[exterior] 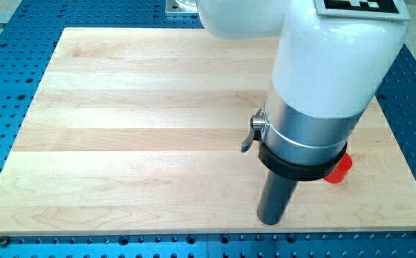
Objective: Move your arm top right to the yellow hexagon
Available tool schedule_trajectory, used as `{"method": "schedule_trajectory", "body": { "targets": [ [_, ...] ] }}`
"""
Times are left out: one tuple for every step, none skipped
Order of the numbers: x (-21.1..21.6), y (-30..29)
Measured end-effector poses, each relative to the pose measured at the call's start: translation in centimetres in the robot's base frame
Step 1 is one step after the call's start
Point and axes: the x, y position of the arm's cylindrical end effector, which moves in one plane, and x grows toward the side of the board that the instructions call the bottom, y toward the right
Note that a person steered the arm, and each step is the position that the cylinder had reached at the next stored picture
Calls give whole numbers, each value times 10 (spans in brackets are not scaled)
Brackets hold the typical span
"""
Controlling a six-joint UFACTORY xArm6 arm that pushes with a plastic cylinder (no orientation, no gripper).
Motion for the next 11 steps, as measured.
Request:
{"method": "schedule_trajectory", "body": {
  "targets": [
    [0,0],
    [0,-1],
    [0,-1],
    [1,-1],
    [0,-4],
    [-6,-4],
    [-24,-4],
    [-7,-26],
    [7,8],
    [-2,133],
    [-60,183]
  ]
}}
